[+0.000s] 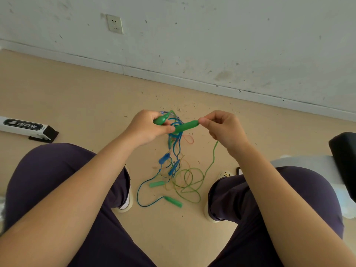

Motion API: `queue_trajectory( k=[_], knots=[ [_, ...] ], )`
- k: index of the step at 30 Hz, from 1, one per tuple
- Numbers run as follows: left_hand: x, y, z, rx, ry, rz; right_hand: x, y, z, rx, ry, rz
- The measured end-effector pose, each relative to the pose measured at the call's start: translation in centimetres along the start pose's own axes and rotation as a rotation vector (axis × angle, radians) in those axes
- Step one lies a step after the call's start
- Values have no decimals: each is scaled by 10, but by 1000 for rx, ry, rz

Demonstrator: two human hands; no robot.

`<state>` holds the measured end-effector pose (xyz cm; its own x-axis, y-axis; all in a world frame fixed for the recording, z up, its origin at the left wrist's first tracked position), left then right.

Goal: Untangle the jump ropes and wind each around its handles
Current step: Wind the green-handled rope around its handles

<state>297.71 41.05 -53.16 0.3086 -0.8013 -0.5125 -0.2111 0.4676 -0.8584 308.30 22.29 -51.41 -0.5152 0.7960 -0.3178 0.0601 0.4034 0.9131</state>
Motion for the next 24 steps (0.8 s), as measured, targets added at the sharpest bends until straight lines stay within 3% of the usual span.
queue_trajectory(
  k=[6,10,13,19,24],
  knots=[
    [-7,-1,-1,-16,-60,-74,-4,7,1,-74,-29,-118],
    [18,-13,-9,-21,188,-253,0,11,-4,-94,89,-33],
    [40,-18,-16,18,328,-233,22,13,-11,-122,203,55],
    [49,-31,-23,65,427,-251,36,10,-11,-160,229,62],
    [51,-24,-26,12,440,-210,47,11,-17,-133,370,-12]
  ],
)
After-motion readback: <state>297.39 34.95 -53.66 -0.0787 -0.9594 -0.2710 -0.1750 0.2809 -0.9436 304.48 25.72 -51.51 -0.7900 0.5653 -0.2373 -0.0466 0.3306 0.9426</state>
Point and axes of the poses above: each hand's wrist, its own z-axis towards the middle knuckle, its own x-axis out of the palm, y = z × x, the point moved 9 cm from there along z, towards the middle knuckle, and after that the axes turned 9 degrees about x, right-handed, at the moved point
